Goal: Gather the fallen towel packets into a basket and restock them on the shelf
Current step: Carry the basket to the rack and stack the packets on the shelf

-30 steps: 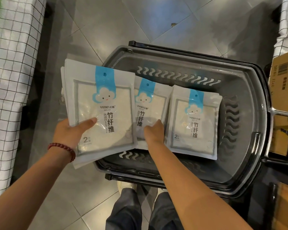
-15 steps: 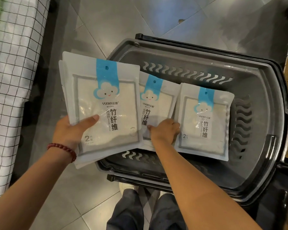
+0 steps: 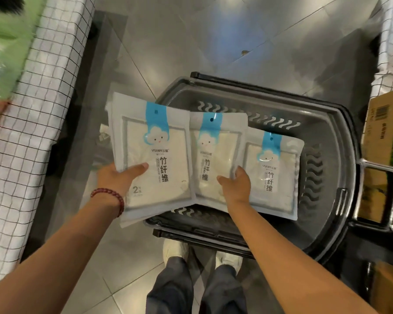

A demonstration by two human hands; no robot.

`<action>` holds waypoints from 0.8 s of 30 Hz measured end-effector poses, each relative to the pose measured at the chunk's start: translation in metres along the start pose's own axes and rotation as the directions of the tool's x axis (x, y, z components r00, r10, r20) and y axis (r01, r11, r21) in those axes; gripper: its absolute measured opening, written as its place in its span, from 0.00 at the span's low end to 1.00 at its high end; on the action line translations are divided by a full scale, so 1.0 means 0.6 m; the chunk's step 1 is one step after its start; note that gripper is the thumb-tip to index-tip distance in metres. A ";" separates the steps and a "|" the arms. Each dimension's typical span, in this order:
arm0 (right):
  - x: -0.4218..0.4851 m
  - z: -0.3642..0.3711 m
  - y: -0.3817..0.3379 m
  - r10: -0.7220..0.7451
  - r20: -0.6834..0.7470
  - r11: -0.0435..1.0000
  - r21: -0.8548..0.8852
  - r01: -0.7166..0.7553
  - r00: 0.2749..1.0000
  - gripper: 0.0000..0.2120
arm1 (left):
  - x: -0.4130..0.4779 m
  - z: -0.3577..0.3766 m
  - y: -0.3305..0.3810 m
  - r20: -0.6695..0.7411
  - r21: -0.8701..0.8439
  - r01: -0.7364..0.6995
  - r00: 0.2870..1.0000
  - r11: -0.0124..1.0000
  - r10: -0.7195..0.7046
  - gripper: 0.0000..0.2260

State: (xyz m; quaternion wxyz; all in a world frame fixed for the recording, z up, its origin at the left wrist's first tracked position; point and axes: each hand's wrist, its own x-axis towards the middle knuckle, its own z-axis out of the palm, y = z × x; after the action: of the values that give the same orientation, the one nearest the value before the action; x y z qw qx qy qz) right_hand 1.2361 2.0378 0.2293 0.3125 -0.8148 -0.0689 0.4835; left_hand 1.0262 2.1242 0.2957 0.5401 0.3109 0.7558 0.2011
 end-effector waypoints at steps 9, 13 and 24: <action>-0.219 -0.230 -0.078 -0.197 -0.123 0.980 -0.018 0.196 0.973 0.22 | -0.199 -0.028 0.131 0.142 -0.062 -0.062 0.987 0.996 0.070 0.08; -0.364 -0.358 -0.149 -0.279 -0.238 0.952 0.055 0.300 0.930 0.18 | -0.324 -0.032 0.264 0.285 -0.110 -0.200 0.932 0.974 0.224 0.09; -0.839 -0.623 -0.215 -0.307 -0.681 0.773 0.230 0.591 0.665 0.08 | -0.731 -0.035 0.518 0.704 -0.224 -0.525 0.496 0.821 0.509 0.06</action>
State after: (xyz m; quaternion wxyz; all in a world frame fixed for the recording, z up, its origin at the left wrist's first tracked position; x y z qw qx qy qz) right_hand 1.3082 1.7664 0.8046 0.6021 -0.7895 -0.0601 0.1025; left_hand 1.1826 2.0491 0.8045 0.7087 0.5813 0.3447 0.2024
